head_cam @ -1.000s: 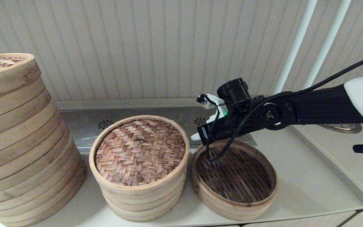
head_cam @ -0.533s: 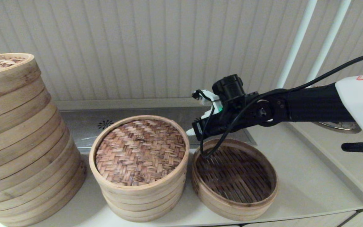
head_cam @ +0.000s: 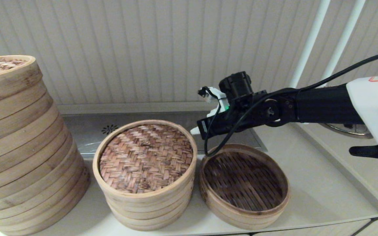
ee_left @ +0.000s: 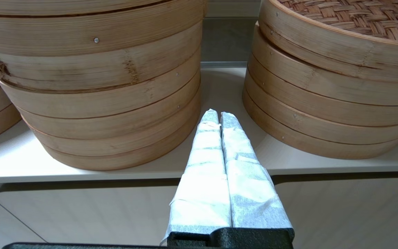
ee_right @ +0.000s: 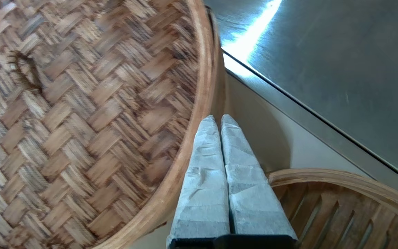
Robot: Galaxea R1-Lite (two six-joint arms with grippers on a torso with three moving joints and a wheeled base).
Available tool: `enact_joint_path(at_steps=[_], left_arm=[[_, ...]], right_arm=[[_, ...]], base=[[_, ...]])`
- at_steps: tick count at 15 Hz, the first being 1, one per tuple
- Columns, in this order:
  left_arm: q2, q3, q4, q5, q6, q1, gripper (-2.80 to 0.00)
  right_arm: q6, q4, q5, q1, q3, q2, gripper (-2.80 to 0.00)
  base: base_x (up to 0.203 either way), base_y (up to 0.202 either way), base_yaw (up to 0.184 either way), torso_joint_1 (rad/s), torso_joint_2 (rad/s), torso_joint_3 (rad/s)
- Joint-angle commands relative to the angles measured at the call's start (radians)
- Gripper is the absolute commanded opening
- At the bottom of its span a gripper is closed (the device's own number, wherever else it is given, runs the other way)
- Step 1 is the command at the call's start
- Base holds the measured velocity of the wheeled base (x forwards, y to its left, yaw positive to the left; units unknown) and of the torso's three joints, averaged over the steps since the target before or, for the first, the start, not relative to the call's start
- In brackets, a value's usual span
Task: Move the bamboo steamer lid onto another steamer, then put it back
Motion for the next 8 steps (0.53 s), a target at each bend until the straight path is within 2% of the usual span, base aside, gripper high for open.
enact_joint_path(at_steps=[1,8], left_arm=[[0.002,0.0,0.0,0.0,-0.001,0.0,-2.8],[0.002,0.0,0.0,0.0,-0.001,0.0,-2.8]], right_arm=[[0.002,0.001,0.001,-0.001,0.006,-0.006,-2.8],[0.006,-0.005,0.0,-0.029,0.145,-0.132,-2.8]], base=[[0.0,0.0,0.0,0.0,0.0,0.0],[0.0,0.0,0.0,0.0,0.0,0.0]])
